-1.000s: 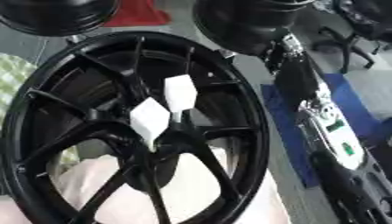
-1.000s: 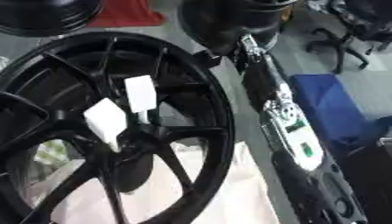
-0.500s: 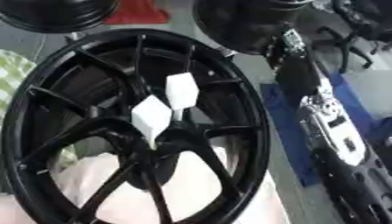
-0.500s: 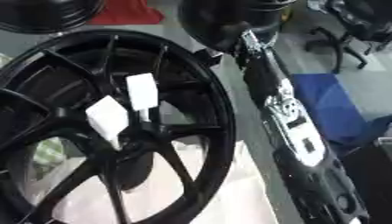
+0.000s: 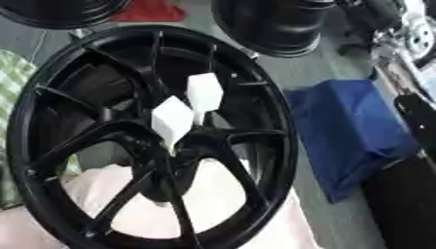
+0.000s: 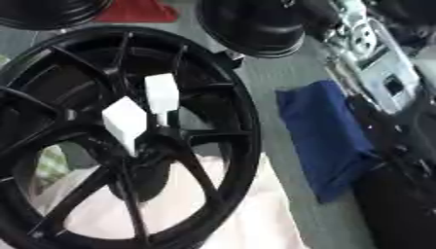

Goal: Pull the pin out of the wheel hub.

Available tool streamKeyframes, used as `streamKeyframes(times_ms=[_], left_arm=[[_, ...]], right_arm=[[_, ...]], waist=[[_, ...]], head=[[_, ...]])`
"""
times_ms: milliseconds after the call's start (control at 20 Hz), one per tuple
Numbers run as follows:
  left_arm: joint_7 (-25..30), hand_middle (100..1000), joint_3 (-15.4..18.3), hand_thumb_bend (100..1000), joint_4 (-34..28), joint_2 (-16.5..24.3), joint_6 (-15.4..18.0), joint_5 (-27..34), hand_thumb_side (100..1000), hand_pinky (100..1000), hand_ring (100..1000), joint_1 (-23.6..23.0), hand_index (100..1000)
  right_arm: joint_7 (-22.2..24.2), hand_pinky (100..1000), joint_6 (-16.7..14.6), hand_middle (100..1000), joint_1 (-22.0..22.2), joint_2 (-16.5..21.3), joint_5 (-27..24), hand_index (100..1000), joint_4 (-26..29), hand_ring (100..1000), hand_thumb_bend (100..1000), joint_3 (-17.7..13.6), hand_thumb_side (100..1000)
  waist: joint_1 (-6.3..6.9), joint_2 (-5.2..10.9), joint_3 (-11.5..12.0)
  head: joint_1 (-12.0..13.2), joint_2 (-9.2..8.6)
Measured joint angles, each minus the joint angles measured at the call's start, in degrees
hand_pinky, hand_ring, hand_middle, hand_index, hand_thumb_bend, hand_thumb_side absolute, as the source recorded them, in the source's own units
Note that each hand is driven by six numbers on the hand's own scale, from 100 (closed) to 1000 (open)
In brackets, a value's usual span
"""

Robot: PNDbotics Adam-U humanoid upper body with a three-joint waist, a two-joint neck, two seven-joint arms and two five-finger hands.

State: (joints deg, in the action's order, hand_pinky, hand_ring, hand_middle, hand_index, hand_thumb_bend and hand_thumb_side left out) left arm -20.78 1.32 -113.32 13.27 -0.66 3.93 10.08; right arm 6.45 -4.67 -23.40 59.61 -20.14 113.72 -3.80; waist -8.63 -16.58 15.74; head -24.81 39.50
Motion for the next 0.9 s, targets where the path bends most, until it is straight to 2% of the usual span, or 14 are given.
streamKeyframes(times_ms=[250, 500, 700, 900], left_arm=[[0.1, 571, 0.0, 455, 0.0, 0.4, -0.1, -0.1, 650, 865, 529, -0.1, 739], [0.1, 570, 0.0, 456, 0.0, 0.8, -0.3, -0.2, 650, 865, 528, -0.2, 738], [0.3, 570, -0.1, 455, 0.0, 0.8, -0.5, -0.3, 651, 865, 528, -0.2, 738], [0.5, 570, -0.4, 455, 0.0, 0.9, -0.6, -0.3, 652, 866, 528, -0.2, 737]], right_arm=[[5.7, 894, -1.0, 649, -0.8, 8.1, 4.1, 793, 0.1, 793, 100, 3.5, 476], [9.6, 870, -4.4, 682, -0.2, 14.0, 10.5, 797, 0.2, 799, 100, 6.7, 481], [11.6, 864, -7.6, 705, -1.0, 16.7, 16.0, 808, 0.4, 808, 100, 9.7, 501], [13.1, 874, -10.0, 713, -3.5, 17.4, 19.1, 826, 0.4, 817, 100, 13.0, 524]], waist=[[-0.39, 0.14, -0.1], [-0.75, 0.15, 0.1], [-1.09, 0.15, 0.6], [-1.44, 0.15, 1.0]], head=[[-0.3, 0.72], [-0.6, 0.76], [-1.1, 0.73], [-1.6, 0.71]])
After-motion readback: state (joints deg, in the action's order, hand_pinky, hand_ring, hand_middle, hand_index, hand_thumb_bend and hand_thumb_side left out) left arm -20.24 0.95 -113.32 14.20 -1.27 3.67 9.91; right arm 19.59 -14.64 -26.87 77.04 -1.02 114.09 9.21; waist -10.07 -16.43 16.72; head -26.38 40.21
